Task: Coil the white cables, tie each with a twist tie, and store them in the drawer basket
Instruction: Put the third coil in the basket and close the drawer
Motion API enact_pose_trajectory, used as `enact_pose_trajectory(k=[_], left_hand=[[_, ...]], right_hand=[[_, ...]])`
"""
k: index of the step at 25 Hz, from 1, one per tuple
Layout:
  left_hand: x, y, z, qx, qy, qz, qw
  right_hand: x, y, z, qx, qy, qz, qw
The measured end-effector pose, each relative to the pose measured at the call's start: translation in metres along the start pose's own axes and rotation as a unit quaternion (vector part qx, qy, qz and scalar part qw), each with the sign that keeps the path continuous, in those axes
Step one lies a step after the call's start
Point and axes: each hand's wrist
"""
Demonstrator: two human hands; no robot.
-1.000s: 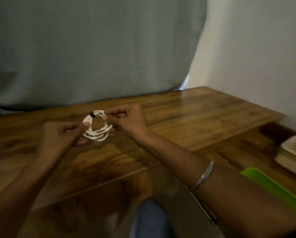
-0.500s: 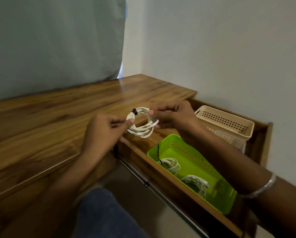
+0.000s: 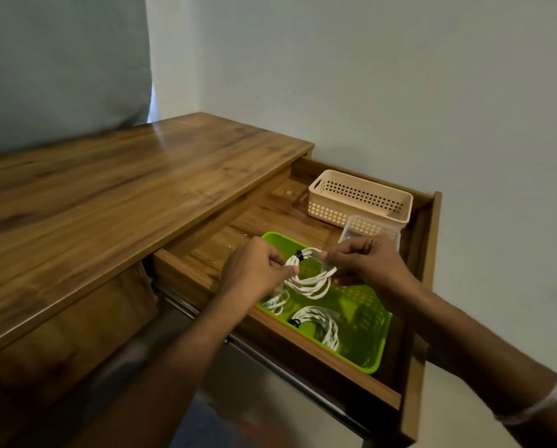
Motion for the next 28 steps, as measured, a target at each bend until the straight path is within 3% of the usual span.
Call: enact_pose_trajectory(k=[10,16,20,23,28], left_hand=[[-0.021,-0.018,-0.026,-0.051,0.015,-0.029,0.998],[-0.027,-0.024,-0.034,-0.055,0.011,-0.047,0.997],[-0.022,-0.021,-0.026,-0.042,-0.014,-0.078,0.996],[-0.021,-0.012,-0.022,-0.027,-0.030,-0.062,0.997],[0.009,-0.008,-0.002,0.021,-0.121,-0.027,0.992]], right_hand=[[0.045,-0.009,-0.011,-0.022,-0.019,0.121,0.992],[0.060,-0.009,-0.018,-0.072,0.017,0.303,0.950],[0.057,-0.011,-0.018,-0.068,0.046,0.342,0.936],[0.045,-0.009,-0.014,0.027,0.103,0.346,0.932],[0.029,0.042,0.012,0.288,0.172,0.226,0.914]])
Point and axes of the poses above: each hand's wrist, its own z-axis away from the middle knuckle, its own y-axis out of the back of the hand, x = y × z, and after that the axes turned 6 degrees about y, right-handed
